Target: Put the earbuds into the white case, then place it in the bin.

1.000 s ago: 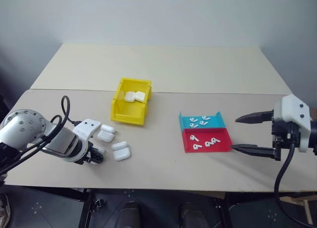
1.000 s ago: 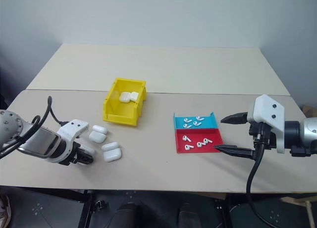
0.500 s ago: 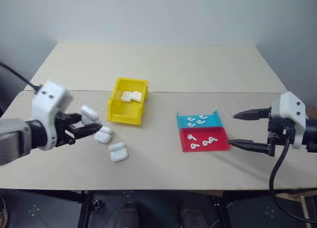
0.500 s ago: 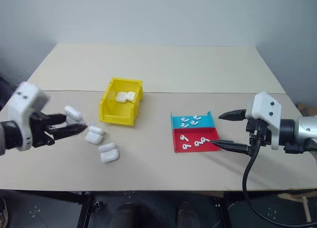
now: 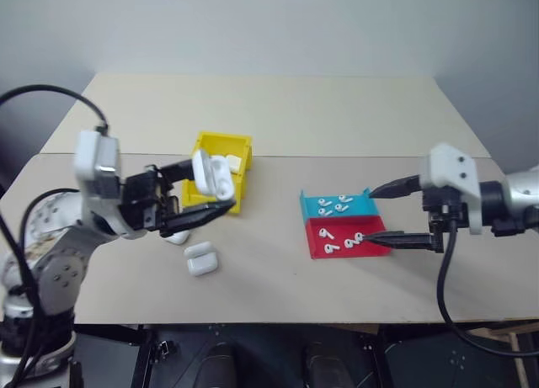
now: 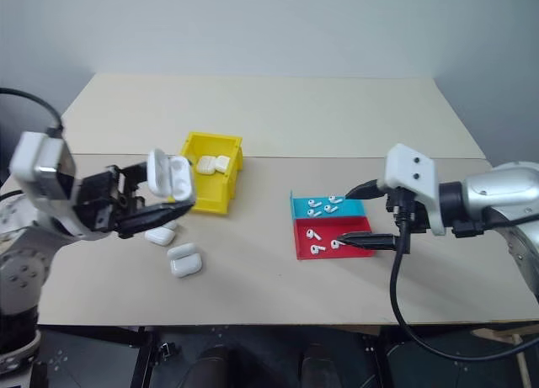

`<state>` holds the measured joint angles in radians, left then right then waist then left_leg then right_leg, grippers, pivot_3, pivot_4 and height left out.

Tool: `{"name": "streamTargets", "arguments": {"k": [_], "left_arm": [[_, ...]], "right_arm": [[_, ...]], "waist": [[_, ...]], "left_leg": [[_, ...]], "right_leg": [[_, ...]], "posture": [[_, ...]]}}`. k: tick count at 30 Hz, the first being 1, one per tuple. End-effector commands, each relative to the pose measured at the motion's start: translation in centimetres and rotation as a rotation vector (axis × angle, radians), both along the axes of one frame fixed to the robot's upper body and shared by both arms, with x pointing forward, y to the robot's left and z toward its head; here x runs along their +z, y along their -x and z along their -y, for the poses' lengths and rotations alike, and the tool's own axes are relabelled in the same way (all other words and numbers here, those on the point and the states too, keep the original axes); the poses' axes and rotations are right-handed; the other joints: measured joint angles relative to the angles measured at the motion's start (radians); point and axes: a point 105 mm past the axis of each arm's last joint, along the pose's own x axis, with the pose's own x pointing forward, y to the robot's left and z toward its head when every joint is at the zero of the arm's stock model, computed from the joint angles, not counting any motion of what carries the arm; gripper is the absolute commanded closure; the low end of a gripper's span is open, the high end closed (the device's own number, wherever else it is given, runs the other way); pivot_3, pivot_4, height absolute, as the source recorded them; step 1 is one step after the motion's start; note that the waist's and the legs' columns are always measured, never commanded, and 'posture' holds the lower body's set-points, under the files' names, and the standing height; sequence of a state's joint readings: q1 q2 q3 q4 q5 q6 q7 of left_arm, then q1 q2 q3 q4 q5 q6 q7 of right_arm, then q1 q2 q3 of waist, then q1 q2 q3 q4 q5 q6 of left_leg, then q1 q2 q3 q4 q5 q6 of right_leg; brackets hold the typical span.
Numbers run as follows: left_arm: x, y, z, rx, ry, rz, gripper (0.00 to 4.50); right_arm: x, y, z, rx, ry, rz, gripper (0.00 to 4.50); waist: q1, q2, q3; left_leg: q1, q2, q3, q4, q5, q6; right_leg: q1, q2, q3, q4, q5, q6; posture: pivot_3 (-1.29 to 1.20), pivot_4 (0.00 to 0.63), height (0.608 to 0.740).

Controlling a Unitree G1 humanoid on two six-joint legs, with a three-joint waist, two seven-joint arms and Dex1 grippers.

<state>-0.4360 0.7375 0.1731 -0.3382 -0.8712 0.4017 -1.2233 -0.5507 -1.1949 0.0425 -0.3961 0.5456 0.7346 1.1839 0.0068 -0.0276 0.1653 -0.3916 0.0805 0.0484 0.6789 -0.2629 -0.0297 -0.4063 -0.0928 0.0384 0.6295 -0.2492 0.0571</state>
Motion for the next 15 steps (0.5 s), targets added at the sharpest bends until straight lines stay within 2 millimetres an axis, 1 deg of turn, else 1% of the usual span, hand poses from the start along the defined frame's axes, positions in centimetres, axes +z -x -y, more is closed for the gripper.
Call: {"name": "streamTargets", "arguments": {"k": [1,2,4,7,10,13,15], "left_arm": [[-0.7,-0.1,1.4,-0.107,-0.077,0.016,1.65],[-1.1,-0.3,1.8,-0.116,-0.098,0.002,1.65],[-1.6,-0.8,2.5,-0.118,-0.116,-0.013,1.65],[-1.9,-0.9,3.5,-0.151,-0.093,-0.017,1.65],[-2.2,-0.4,4.1,-0.185,-0.088,-0.01,1.65],[-2.4,0.1,4.6,-0.204,-0.081,-0.008,1.65],[-2.5,0.2,4.7,-0.194,-0.078,-0.008,1.65]], "right_arm": [[-1.6,-0.7,0.1,-0.004,0.132,-0.033,0.95],[-2.2,-1.0,0.1,-0.005,0.17,-0.04,1.35],[-3.2,-1.5,0.4,-0.009,0.239,-0.048,2.0],[-4.5,-2.9,0.6,-0.064,0.3,-0.061,2.0],[-5.0,-3.9,0.7,-0.098,0.332,-0.054,2.0],[-5.3,-4.2,0.6,-0.095,0.351,-0.055,2.0],[-5.7,-4.1,0.2,-0.07,0.358,-0.06,2.0]], "waist": [[0.0,0.0,0.0],[0.0,0.0,0.0],[0.0,0.0,0.0],[-0.003,0.0,0.0],[-0.004,0.0,0.0],[-0.004,0.0,0.0],[-0.003,0.0,0.0]], "left_leg": [[0.0,0.0,0.0,0.0,0.0,0.0],[0.0,0.0,0.0,0.0,0.0,0.0],[0.0,0.0,0.0,0.0,0.0,0.0],[-0.002,0.0,0.0,0.001,0.0,0.001],[-0.006,0.0,0.0,0.002,0.0,0.001],[-0.012,0.0,0.0,0.003,0.0,0.001],[-0.014,0.0,0.0,0.004,0.0,0.001]], "right_leg": [[0.0,0.0,0.0,0.0,0.0,0.0],[0.0,0.0,0.0,0.0,0.0,0.0],[0.0,0.0,0.001,0.0,0.0,0.0],[-0.002,0.0,0.0,0.0,0.0,0.0],[-0.006,0.0,0.001,0.002,0.0,0.0],[-0.013,0.0,0.001,0.003,0.0,0.001],[-0.016,0.0,0.001,0.004,0.001,0.001]], "posture": [[0.0,0.15,0.74],[0.0,0.15,0.74],[0.0,0.15,0.74],[0.0,0.15,0.74],[0.0,0.15,0.74],[0.0,0.15,0.74],[0.0,0.15,0.74]]}}
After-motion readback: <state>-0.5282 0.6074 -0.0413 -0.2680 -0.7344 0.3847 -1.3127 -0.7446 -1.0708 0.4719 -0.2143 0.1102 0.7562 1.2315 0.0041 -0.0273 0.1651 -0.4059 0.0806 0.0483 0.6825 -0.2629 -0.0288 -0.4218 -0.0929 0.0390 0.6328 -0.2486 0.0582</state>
